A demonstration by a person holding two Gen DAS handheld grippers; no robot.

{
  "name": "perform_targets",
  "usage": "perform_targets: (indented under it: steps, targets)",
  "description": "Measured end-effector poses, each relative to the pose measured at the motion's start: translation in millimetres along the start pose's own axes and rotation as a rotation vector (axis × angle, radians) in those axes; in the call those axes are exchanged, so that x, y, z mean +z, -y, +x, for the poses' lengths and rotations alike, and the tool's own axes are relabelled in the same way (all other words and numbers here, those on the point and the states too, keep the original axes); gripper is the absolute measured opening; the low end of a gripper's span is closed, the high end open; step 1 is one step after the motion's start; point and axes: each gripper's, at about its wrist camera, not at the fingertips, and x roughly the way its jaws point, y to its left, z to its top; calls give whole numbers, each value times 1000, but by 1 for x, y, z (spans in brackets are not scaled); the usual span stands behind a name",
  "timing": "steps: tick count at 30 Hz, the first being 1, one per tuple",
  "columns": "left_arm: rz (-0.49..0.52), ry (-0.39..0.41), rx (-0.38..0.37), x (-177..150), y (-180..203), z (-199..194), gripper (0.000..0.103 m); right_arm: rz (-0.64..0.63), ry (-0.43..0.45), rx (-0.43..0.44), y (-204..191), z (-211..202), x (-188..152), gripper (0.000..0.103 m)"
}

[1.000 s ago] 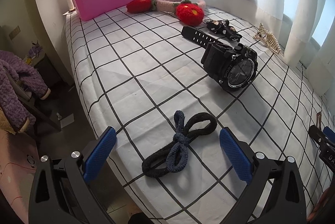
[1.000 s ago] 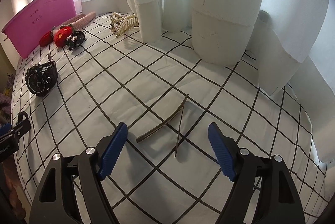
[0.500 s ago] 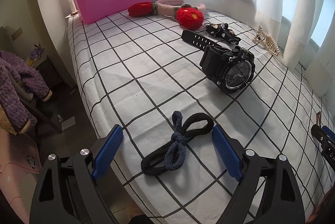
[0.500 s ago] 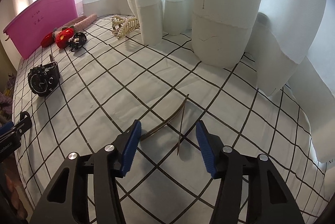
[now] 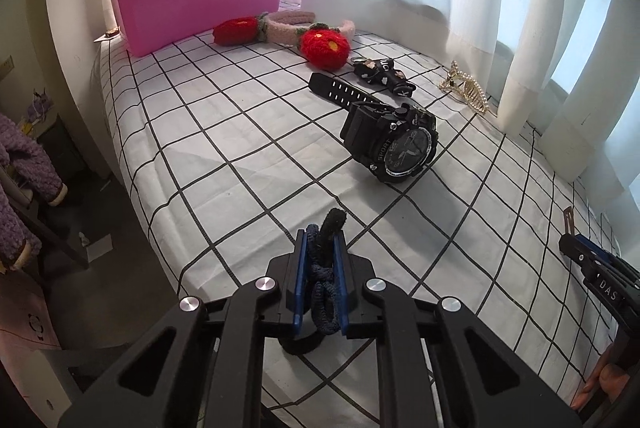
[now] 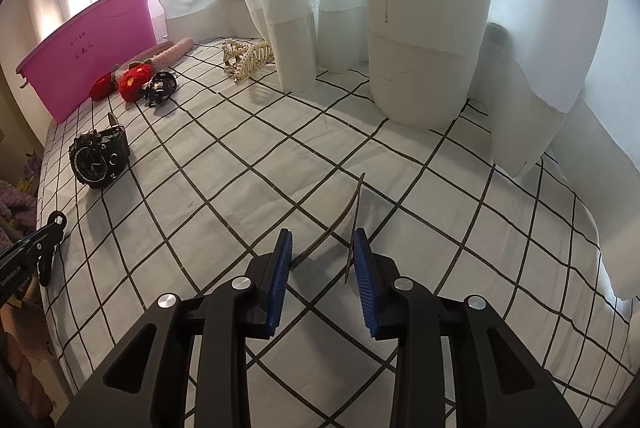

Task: Organize jewelry
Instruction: 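Lift and carry the hair tie and hair pin with both tools over the tub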

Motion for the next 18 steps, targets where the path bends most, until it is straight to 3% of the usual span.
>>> perform_targets:
  steps: [9, 18]
  targets:
    - [15, -18, 12, 14, 2, -25, 13, -10, -2, 87, -13, -28, 9, 30]
    - [29, -26, 27, 48, -1, -81, 13, -85, 22, 159, -42, -72, 46, 30]
